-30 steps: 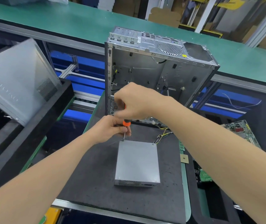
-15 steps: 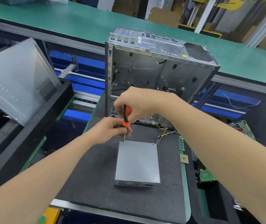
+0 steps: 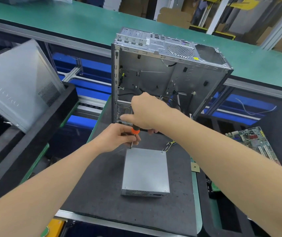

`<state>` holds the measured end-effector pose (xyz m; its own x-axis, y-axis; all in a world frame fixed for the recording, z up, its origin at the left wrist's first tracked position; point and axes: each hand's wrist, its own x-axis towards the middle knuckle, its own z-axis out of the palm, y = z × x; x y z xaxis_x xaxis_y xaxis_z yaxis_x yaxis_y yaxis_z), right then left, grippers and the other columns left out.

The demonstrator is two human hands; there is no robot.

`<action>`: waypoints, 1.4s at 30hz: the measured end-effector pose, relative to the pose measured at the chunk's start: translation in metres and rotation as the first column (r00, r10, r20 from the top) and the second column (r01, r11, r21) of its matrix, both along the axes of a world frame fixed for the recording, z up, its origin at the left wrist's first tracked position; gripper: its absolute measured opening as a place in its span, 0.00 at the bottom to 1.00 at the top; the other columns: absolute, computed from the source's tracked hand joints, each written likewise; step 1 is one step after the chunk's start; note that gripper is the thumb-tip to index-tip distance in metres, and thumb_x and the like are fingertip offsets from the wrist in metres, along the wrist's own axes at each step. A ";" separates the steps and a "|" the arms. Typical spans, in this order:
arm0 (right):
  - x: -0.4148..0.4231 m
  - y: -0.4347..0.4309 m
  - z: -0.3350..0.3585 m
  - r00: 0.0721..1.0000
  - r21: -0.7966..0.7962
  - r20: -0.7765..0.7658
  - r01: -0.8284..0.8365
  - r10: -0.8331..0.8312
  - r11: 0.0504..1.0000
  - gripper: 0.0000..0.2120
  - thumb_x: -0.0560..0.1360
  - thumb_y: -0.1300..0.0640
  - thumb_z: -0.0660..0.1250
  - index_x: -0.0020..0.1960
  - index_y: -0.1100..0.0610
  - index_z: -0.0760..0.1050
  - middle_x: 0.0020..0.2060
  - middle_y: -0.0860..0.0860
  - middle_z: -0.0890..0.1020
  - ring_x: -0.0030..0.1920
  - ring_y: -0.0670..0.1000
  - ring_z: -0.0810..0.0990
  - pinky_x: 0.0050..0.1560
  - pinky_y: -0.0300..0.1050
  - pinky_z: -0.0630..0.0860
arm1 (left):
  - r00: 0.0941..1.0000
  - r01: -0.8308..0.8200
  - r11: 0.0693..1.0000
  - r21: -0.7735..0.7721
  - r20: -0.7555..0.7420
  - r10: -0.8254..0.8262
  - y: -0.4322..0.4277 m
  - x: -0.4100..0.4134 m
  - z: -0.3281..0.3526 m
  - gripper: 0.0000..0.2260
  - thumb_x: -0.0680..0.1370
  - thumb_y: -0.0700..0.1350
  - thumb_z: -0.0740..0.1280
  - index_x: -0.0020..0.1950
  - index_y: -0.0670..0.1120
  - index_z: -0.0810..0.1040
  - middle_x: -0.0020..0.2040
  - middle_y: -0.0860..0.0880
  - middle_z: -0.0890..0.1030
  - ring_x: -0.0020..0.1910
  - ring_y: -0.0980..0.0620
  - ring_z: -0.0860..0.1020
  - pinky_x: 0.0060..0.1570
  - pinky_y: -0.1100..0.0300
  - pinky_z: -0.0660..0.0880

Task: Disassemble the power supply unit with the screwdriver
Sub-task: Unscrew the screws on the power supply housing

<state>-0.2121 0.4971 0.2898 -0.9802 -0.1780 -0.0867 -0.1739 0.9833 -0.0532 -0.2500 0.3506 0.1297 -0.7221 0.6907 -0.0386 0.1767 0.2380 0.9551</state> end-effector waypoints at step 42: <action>0.005 0.018 0.012 0.983 -0.125 0.164 -0.065 0.086 0.990 0.04 0.68 0.59 0.76 0.42 0.53 0.83 0.37 0.46 0.84 0.39 0.48 0.82 0.29 0.38 0.69 | 0.965 -0.096 0.918 -0.385 -0.263 -0.010 -0.008 0.006 -0.021 0.16 0.83 0.38 0.68 0.46 0.60 0.84 0.43 0.60 0.86 0.45 0.64 0.83 0.46 0.74 0.74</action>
